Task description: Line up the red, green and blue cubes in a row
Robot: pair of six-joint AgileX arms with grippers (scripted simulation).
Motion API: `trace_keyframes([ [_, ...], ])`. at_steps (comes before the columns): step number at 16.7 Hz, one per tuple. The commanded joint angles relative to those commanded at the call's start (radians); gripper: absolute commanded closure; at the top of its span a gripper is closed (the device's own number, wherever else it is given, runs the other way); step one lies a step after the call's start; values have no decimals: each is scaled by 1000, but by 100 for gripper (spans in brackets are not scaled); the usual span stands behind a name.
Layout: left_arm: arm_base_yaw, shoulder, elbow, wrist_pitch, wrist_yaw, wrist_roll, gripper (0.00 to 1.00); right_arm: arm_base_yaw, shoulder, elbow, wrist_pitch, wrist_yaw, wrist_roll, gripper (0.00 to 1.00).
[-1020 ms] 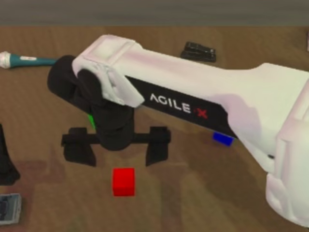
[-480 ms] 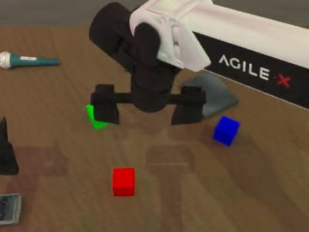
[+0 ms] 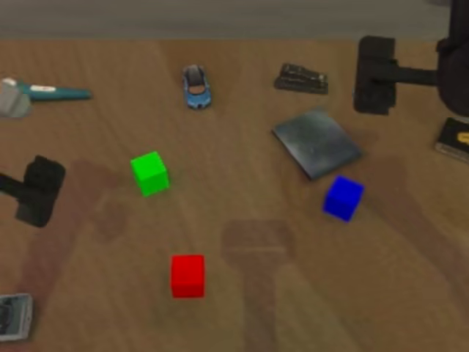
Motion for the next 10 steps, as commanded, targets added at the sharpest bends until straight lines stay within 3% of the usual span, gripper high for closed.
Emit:
trace_keyframes([
  [5, -70, 524, 407, -275, 1, 171, 0, -216, -554, -528, 265, -15, -216, 0],
  [10, -131, 972, 799, -493, -3, 323, 0, -389, -979, -957, 527, -76, -386, 0],
])
